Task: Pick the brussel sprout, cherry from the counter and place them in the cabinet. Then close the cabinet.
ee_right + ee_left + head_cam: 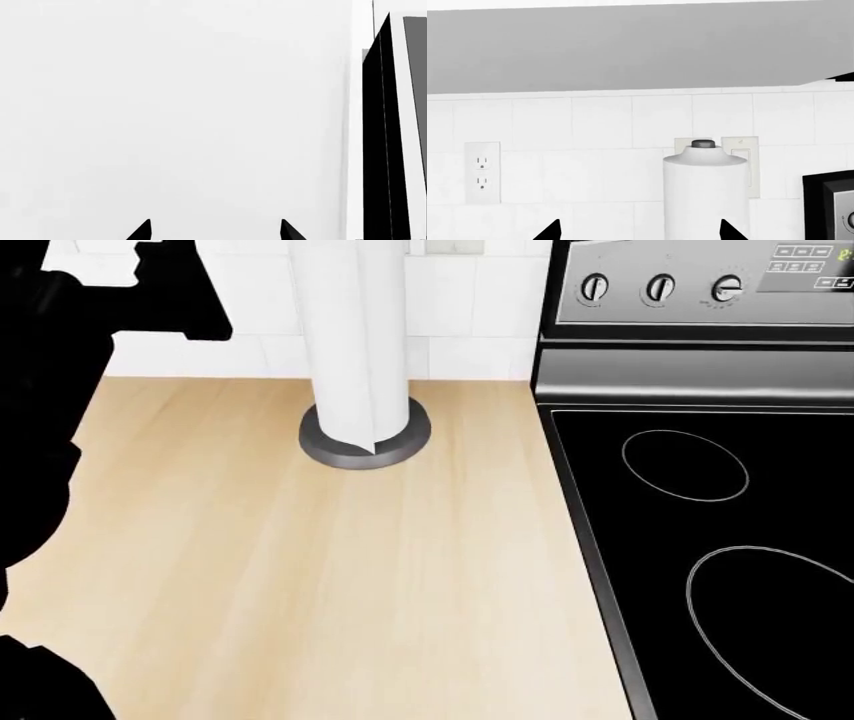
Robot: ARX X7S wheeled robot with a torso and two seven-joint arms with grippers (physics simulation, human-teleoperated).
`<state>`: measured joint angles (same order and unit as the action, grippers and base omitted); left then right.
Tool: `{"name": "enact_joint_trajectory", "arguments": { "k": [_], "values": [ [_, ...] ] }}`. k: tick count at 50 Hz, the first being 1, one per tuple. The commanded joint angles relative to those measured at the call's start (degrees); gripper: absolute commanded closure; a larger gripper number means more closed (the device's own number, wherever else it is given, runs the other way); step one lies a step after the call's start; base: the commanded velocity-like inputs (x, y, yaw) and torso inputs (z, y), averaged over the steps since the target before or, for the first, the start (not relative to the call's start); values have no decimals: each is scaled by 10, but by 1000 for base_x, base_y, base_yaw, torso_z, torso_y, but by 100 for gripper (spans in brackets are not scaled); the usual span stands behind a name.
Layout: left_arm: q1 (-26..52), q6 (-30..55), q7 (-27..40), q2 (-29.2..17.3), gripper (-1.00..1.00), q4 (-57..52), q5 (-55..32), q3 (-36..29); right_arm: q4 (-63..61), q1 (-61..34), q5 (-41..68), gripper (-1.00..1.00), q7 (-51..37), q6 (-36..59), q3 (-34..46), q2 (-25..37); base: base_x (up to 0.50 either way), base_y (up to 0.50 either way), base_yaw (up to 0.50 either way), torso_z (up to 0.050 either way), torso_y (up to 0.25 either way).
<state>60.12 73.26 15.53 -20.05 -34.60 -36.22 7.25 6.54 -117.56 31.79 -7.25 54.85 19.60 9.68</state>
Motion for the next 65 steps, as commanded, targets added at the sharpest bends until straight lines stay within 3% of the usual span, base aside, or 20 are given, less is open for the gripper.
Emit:
{"name": "enact_joint_trajectory", "arguments": {
  "k": [1, 48, 65],
  "values": [
    [-3, -3, 1, -2, -100, 0, -3, 1, 71, 53, 118, -100, 72, 212, 136, -11, 0, 3, 4, 0, 0],
    [4, 0, 13, -8, -100, 1, -20, -1, 136, 29, 71, -100, 113, 240, 345, -23, 3, 1, 1, 0, 0],
    [5, -4, 16, -10, -100, 3, -24, -3, 184, 26, 62, -100, 103, 251, 359, -30, 0, 0, 0, 0, 0]
  ]
}}
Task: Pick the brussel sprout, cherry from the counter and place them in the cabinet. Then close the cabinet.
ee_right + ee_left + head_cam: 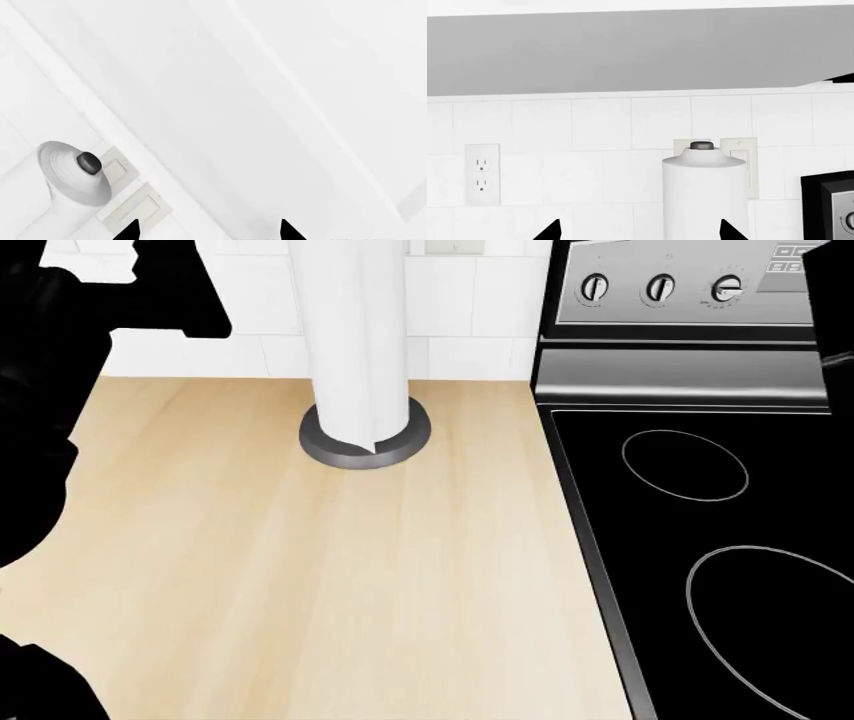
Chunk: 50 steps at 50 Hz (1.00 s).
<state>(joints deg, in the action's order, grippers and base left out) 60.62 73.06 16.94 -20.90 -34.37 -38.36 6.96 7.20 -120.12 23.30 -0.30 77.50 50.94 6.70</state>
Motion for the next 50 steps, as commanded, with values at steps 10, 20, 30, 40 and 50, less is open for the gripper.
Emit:
{"name": "enact_joint_trajectory", "arguments": {
  "k": [10, 20, 30, 40, 50],
  "values": [
    [1, 2, 6, -2, -100, -2, -8, 2, 254, 38, 134, -100, 31, 22, 52, -26, 0, 0, 0, 0, 0],
    [2, 1, 3, -2, -100, -4, -19, 8, 302, 29, 126, -100, 43, 4, 68, -42, 0, 0, 0, 0, 0],
    [-6, -19, -2, -22, -100, -18, -5, -22, 306, 29, 128, -100, 41, 1, 74, -42, 0, 0, 0, 0, 0],
    [-6, -25, -5, -26, -100, -23, -8, -25, 304, 28, 133, -100, 38, 1, 75, -41, 0, 0, 0, 0, -70],
    [-7, -28, -5, -28, -100, -23, -11, -26, 305, 26, 137, -100, 36, 0, 78, -41, 0, 0, 0, 0, -81]
  ]
}}
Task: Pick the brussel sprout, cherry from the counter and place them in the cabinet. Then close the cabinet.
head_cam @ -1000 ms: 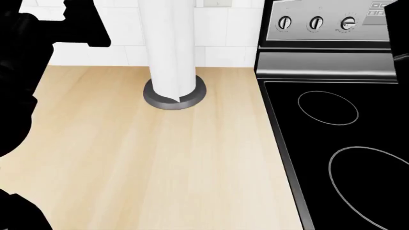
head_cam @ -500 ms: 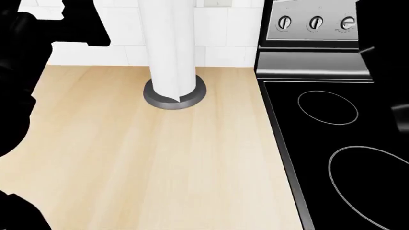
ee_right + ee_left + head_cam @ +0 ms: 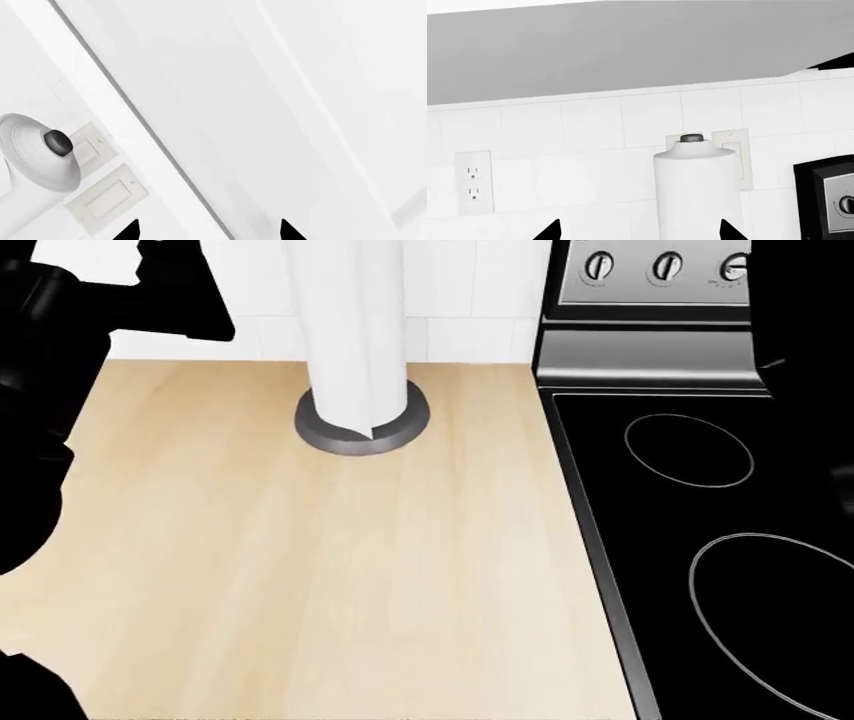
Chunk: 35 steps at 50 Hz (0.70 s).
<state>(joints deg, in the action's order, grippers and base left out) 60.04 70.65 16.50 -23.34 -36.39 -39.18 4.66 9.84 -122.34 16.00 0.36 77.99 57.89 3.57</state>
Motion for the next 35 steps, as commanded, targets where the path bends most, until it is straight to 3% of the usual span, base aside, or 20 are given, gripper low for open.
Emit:
{"name": "enact_joint_trajectory", "arguments": {
  "k": [1, 35],
  "values": [
    [-1, -4, -1, -4, -100, -3, -3, -3, 279, 48, 210, -100, 29, -5, 9, -9, 0, 0, 0, 0, -82],
    [-4, -18, -1, -11, -100, -4, -10, -8, 282, 47, 222, -100, 24, -9, 17, -8, 0, 0, 0, 0, -106]
  ]
}}
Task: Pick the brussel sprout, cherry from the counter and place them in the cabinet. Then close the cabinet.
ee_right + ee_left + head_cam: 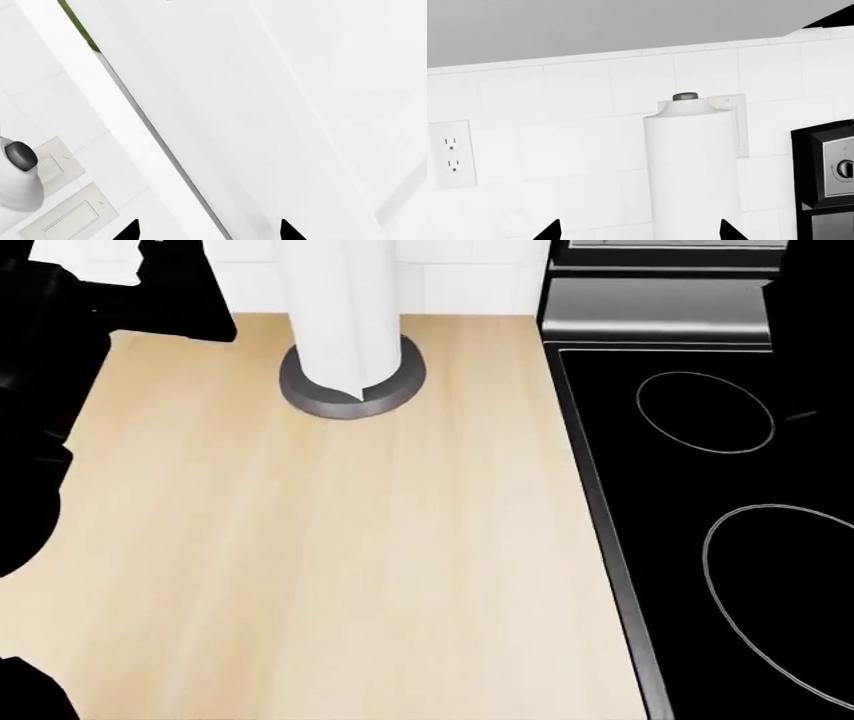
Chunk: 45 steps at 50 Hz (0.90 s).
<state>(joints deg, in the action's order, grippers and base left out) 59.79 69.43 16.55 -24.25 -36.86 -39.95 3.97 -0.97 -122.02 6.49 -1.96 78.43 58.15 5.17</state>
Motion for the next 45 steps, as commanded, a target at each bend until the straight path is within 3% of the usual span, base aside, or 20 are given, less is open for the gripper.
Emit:
{"name": "enact_joint_trajectory", "arguments": {
  "k": [1, 16, 33, 45],
  "values": [
    [-2, -7, -1, -2, -100, 1, -3, -1, 391, 44, 318, -100, 47, -14, 14, -23, 0, 0, 0, 0, -39],
    [-5, -10, 0, 4, -100, 7, -14, 11, 322, 54, 343, -100, 4, 17, -29, 19, 0, 0, 0, 0, -8],
    [-10, -23, 0, 1, -100, 10, -11, 4, 163, 68, 412, -100, -102, 109, -143, 93, 0, 0, 0, 0, 180],
    [-11, -19, 7, 1, -100, 7, -18, 9, 83, 47, 698, -100, -343, 112, -165, 176, 0, 0, 0, 0, 101]
  ]
}}
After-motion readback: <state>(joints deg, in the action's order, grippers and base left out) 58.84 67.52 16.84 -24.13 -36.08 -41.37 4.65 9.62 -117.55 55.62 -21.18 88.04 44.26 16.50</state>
